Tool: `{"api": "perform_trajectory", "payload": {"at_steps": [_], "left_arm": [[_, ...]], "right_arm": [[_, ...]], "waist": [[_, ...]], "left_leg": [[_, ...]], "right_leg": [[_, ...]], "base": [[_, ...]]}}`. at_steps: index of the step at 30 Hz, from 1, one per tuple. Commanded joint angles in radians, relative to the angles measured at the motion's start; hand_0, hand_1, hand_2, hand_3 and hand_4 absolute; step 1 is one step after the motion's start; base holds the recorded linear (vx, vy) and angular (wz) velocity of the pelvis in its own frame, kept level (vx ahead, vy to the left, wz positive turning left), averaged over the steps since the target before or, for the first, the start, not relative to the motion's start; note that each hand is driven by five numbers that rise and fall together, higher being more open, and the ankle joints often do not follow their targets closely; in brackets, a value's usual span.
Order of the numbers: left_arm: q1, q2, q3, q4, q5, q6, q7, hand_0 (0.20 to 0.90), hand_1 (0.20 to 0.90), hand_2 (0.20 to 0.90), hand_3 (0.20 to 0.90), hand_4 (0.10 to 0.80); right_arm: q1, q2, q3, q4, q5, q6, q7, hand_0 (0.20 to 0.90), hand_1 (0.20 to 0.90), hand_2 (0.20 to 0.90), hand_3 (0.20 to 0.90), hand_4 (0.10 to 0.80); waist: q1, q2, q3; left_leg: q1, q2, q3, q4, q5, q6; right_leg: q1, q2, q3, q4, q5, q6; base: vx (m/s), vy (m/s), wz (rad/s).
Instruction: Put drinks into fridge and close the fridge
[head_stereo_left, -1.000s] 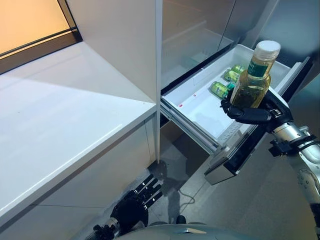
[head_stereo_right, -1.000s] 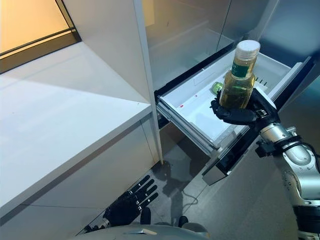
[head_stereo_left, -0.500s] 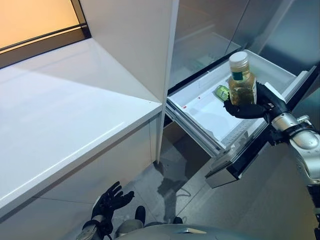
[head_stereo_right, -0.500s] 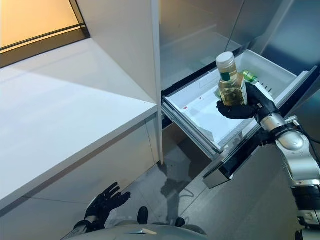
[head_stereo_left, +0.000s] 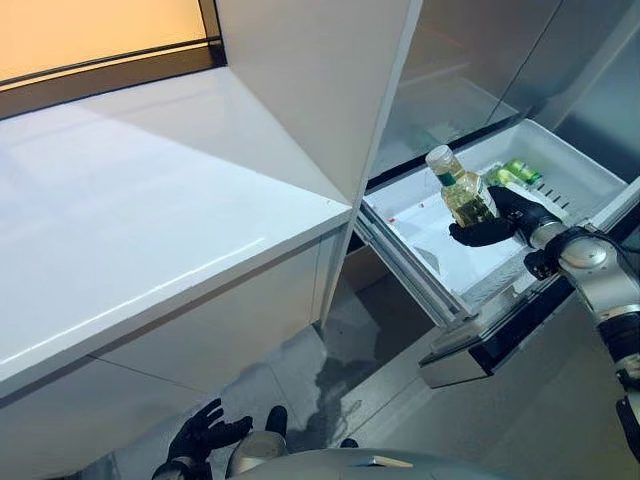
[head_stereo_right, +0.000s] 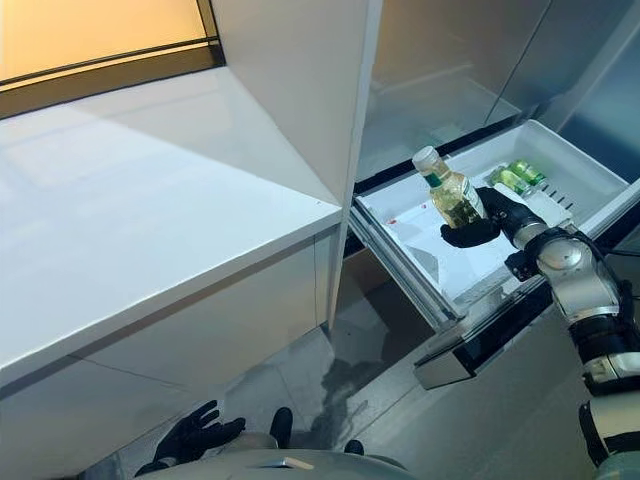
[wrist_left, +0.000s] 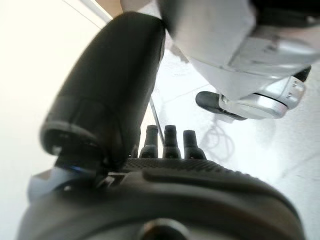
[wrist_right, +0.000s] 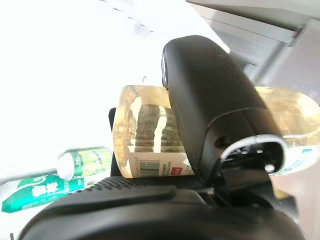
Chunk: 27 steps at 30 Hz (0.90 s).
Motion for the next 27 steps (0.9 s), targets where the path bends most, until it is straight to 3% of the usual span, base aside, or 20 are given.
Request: {"api": "perform_trajectory", "payload": {"at_steps": [1, 5, 10, 18, 27], "left_arm": [[-0.015, 0.074, -0.024, 0.031, 0.041, -0.01, -0.014, 0.9, 0.9, 0.9, 0.9, 0.8], [-0.023, 0.101, -0.037, 0.026, 0.035, -0.005, -0.023, 0.9, 0.9, 0.9, 0.9, 0.8], [-0.041, 0.124, -0.049, 0.024, 0.036, 0.0, -0.027, 0.9, 0.9, 0.9, 0.9, 0.8], [-0.091, 0.143, -0.091, -0.049, 0.015, 0.075, 0.013, 0.9, 0.9, 0.9, 0.9, 0.8], [-0.118, 0.157, -0.101, -0.066, -0.018, 0.094, 0.025, 0.9, 0.9, 0.9, 0.9, 0.8]], "right_arm": [[-0.288, -0.129, 0.001, 0.038, 0.02, -0.002, -0.013, 0.3, 0.3, 0.3, 0.2, 0.1], [-0.36, -0.123, 0.07, 0.224, 0.017, 0.071, 0.031, 0.3, 0.3, 0.3, 0.2, 0.1], [-0.416, -0.095, 0.111, 0.382, -0.015, 0.087, 0.091, 0.3, 0.3, 0.3, 0.2, 0.1], [-0.478, -0.029, 0.158, 0.521, -0.07, 0.216, 0.153, 0.3, 0.3, 0.3, 0.2, 0.1], [-0.515, 0.03, 0.18, 0.609, -0.091, 0.268, 0.179, 0.3, 0.3, 0.3, 0.2, 0.1]], "waist": [[0.05, -0.045, -0.057], [0.08, -0.061, -0.03], [0.109, -0.073, -0.001], [0.143, -0.078, 0.047], [0.175, -0.069, 0.092]], "left_leg": [[0.031, -0.045, 0.013, 0.015, -0.112, 0.04], [0.017, -0.039, 0.001, 0.017, -0.107, 0.04], [-0.002, -0.034, -0.015, 0.021, -0.1, 0.041], [-0.038, -0.03, -0.035, 0.024, -0.087, 0.039], [-0.079, -0.033, -0.058, 0.031, -0.07, 0.036]], "right_leg": [[-0.065, 0.015, 0.006, 0.021, 0.076, 0.031], [-0.074, 0.021, -0.003, 0.024, 0.08, 0.029], [-0.086, 0.027, -0.012, 0.028, 0.082, 0.024], [-0.109, 0.03, -0.028, 0.029, 0.089, 0.02], [-0.137, 0.028, -0.048, 0.036, 0.094, 0.015]], "base": [[0.04, -0.05, 0.05], [-0.001, -0.066, 0.08], [-0.005, -0.069, 0.14], [-0.02, -0.056, 0.05], [-0.021, -0.028, 0.07]]}}
